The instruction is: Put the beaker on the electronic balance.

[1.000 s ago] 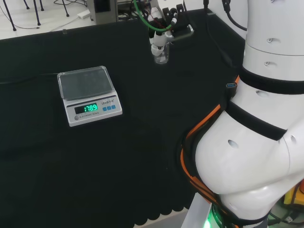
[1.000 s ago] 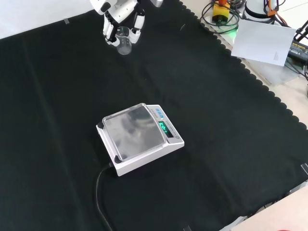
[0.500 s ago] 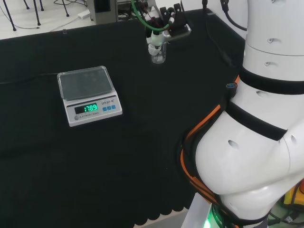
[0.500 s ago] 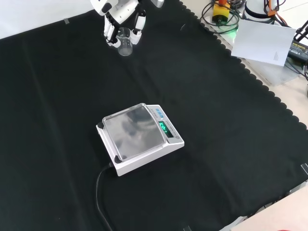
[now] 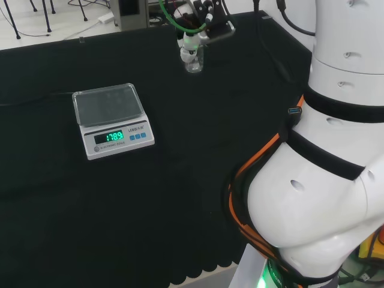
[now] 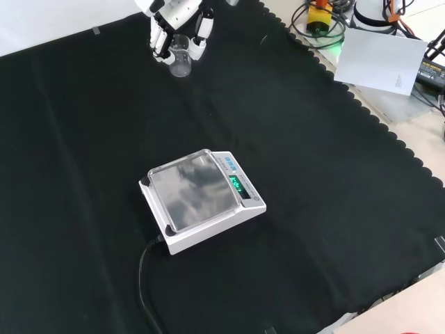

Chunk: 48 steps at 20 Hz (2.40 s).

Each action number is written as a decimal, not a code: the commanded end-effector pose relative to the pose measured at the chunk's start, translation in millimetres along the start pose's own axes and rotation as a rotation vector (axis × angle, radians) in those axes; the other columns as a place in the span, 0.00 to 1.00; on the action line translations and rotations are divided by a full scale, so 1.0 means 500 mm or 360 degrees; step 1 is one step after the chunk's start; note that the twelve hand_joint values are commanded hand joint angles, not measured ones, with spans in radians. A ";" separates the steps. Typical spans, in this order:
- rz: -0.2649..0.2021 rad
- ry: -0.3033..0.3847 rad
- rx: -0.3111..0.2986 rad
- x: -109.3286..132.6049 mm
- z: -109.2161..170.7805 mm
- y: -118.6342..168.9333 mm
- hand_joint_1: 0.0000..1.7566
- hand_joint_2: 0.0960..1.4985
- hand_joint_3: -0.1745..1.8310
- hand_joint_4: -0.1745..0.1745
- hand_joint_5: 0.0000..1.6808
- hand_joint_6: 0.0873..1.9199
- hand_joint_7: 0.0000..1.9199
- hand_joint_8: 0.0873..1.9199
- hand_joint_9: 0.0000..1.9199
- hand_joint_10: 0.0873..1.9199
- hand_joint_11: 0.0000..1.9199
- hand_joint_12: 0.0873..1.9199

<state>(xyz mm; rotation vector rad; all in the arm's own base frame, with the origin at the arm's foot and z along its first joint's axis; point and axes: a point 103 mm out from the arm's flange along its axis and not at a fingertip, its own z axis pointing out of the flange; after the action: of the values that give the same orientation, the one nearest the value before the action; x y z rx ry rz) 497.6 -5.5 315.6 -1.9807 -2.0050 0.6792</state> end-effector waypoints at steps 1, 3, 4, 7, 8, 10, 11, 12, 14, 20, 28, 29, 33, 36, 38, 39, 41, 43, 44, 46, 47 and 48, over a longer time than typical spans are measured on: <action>-0.0009 -0.0073 -0.0045 0.025 -0.046 -0.014 0.64 0.81 0.06 0.00 0.48 0.64 0.32 0.48 0.47 0.51 0.45 0.54; -0.0011 -0.0088 -0.0058 0.034 -0.058 -0.014 0.64 0.81 0.06 0.00 0.48 0.64 0.32 0.48 0.47 0.51 0.45 0.54; -0.0015 -0.0090 -0.0063 0.038 -0.062 -0.014 0.64 0.81 0.06 0.00 0.48 0.64 0.32 0.48 0.47 0.51 0.45 0.54; -0.0045 -0.0080 -0.0078 0.053 -0.069 -0.009 0.64 0.81 0.06 0.00 0.48 0.64 0.32 0.48 0.47 0.51 0.45 0.54; -0.0071 -0.0076 -0.0073 0.070 -0.069 0.002 0.64 0.81 0.06 0.00 0.48 0.64 0.32 0.48 0.47 0.51 0.45 0.54; -0.0103 -0.0075 -0.0066 0.091 -0.068 0.016 0.64 0.81 0.06 0.00 0.48 0.64 0.32 0.48 0.47 0.51 0.45 0.54; -0.0140 -0.0072 -0.0063 0.111 -0.066 0.029 0.64 0.81 0.06 0.00 0.48 0.64 0.33 0.48 0.48 0.51 0.45 0.54; -0.0159 -0.0071 -0.0060 0.121 -0.065 0.035 0.64 0.81 0.06 0.00 0.48 0.64 0.33 0.48 0.48 0.51 0.45 0.54; -0.0191 -0.0071 -0.0056 0.137 -0.062 0.045 0.64 0.81 0.06 0.00 0.49 0.64 0.33 0.48 0.48 0.51 0.45 0.54; -0.0303 -0.0071 -0.0024 0.194 -0.046 0.083 0.64 0.81 0.06 0.00 0.49 0.64 0.33 0.49 0.48 0.51 0.45 0.54; -0.0442 -0.0101 0.0011 0.286 -0.030 0.141 0.64 0.81 0.06 0.00 0.49 0.64 0.33 0.49 0.48 0.51 0.45 0.54; -0.0454 -0.0110 0.0013 0.295 -0.031 0.145 0.64 0.81 0.06 0.00 0.49 0.64 0.33 0.49 0.48 0.52 0.45 0.54; -0.0496 -0.0137 0.0027 0.332 -0.031 0.161 0.64 0.81 0.06 0.00 0.49 0.64 0.33 0.49 0.48 0.52 0.45 0.54; -0.0535 -0.0145 0.0027 0.362 -0.032 0.167 0.64 0.81 0.06 0.00 0.49 0.64 0.33 0.49 0.48 0.52 0.45 0.54; -0.0551 -0.0152 0.0029 0.376 -0.033 0.169 0.64 0.81 0.06 0.00 0.49 0.64 0.33 0.49 0.48 0.52 0.45 0.54; -0.0559 -0.0139 0.0027 0.385 -0.033 0.170 0.64 0.81 0.06 0.00 0.49 0.64 0.33 0.49 0.48 0.52 0.45 0.54; -0.0582 -0.0108 0.0032 0.401 -0.028 0.173 0.64 0.81 0.06 0.00 0.49 0.64 0.33 0.49 0.48 0.52 0.45 0.54; -0.0607 -0.0111 0.0039 0.422 -0.018 0.177 0.64 0.81 0.06 0.00 0.49 0.64 0.33 0.49 0.48 0.52 0.45 0.54; -0.0616 -0.0110 0.0040 0.433 -0.012 0.180 0.64 0.81 0.06 0.00 0.49 0.64 0.33 0.49 0.48 0.52 0.45 0.54; -0.0626 -0.0106 0.0040 0.443 -0.004 0.184 0.64 0.81 0.06 0.00 0.49 0.64 0.33 0.49 0.48 0.52 0.45 0.54; -0.0627 -0.0104 0.0038 0.446 -0.001 0.186 0.64 0.81 0.06 0.00 0.49 0.64 0.33 0.49 0.48 0.52 0.45 0.54; -0.0629 -0.0092 0.0043 0.449 0.007 0.191 0.64 0.81 0.06 0.00 0.49 0.64 0.33 0.49 0.48 0.52 0.45 0.54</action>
<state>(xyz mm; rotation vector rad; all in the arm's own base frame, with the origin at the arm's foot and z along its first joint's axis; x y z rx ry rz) 568.0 207.1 239.2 -1.5043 -2.3111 0.6837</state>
